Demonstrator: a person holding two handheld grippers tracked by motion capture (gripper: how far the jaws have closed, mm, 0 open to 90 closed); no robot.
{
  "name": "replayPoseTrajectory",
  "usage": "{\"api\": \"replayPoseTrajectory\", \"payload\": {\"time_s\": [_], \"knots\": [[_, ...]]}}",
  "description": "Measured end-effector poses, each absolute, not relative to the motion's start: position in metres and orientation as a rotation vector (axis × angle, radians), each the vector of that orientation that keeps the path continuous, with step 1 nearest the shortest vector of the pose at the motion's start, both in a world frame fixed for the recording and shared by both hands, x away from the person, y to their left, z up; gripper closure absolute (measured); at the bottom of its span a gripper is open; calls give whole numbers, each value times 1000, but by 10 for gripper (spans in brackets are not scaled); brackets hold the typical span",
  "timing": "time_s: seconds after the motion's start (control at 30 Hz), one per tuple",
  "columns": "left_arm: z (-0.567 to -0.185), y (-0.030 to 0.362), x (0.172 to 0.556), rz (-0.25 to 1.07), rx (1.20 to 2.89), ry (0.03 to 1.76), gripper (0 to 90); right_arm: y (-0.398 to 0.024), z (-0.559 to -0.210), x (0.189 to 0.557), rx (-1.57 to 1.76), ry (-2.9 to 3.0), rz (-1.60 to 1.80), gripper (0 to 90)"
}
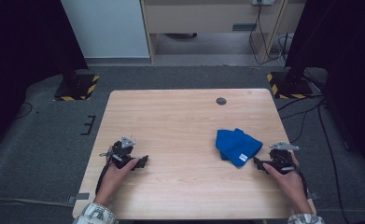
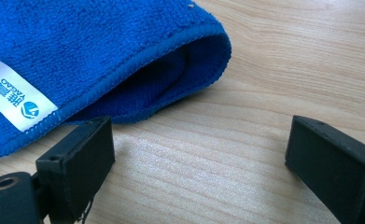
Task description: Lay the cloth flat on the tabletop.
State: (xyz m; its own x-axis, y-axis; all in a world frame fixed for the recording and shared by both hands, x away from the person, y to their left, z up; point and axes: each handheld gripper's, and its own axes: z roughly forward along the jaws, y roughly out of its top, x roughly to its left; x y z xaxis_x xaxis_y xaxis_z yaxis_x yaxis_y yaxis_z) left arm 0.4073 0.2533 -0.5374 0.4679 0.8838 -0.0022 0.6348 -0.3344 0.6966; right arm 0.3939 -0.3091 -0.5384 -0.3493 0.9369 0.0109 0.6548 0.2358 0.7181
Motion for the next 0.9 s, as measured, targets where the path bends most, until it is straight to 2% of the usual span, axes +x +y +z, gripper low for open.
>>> {"api": "replayPoseTrajectory", "payload": {"time_s": [0.37, 0.67, 0.9], "knots": [[-537, 253, 408, 506, 2084, 1254, 0, -307, -539, 395, 1480, 2076, 876, 54], [-537, 253, 408, 506, 2084, 1254, 0, -305, -533, 395, 1447, 2101, 863, 76], [-537, 255, 400, 507, 2085, 1249, 0, -294, -497, 402, 1374, 1994, 988, 130]]}}
